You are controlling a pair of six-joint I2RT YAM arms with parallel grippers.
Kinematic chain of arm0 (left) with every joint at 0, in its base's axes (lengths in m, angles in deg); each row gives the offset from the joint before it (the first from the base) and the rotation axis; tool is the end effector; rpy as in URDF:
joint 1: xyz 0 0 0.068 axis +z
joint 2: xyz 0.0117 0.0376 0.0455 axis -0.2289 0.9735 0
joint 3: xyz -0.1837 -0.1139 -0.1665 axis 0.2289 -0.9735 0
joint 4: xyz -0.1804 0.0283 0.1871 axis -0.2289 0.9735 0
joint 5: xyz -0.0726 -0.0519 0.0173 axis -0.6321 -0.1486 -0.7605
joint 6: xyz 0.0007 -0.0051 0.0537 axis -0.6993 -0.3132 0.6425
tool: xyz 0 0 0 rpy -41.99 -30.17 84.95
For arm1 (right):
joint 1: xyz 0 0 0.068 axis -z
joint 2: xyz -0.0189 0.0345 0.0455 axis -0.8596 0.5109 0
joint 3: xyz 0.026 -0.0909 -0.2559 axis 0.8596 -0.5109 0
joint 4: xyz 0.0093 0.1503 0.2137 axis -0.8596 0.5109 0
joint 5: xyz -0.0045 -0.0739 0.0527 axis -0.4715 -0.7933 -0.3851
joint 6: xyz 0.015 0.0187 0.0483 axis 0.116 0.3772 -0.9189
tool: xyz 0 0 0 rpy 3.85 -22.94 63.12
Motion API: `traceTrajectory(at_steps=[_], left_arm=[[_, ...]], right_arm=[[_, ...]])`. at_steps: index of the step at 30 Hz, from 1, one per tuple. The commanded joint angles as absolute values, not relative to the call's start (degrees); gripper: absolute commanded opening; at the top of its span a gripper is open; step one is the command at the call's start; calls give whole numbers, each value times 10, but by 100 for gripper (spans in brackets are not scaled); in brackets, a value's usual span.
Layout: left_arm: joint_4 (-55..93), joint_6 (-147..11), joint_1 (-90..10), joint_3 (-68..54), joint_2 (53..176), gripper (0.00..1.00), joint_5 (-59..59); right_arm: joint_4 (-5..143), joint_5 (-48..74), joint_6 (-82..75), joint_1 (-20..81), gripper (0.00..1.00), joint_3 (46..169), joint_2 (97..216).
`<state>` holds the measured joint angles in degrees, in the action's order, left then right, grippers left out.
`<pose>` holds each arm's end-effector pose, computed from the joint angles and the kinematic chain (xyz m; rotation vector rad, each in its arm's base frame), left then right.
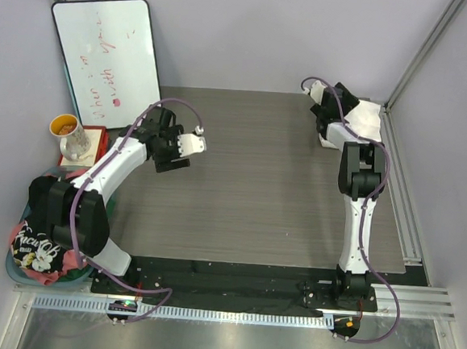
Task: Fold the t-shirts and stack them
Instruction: Put the neatly folded tshirt into the corner of the board with the right arm
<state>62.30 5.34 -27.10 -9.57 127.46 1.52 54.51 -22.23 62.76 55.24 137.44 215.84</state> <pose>0.3084 -0.0804 0.2612 1.6266 2.0410 0.1415 0.5574 0.0228 0.1581 -0.7628 1.8956 -1.0880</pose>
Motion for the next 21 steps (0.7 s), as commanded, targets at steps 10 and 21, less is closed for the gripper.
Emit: traceTrajectory(at_steps=[10,21], left_arm=[[481,-268,-273,53,1245,100,6],[291,-546,-273,-90,1085,100,108]], right_arm=[[823,-109,350,512,100,1383,1783],[937,168,175,511,100,1031,1508]])
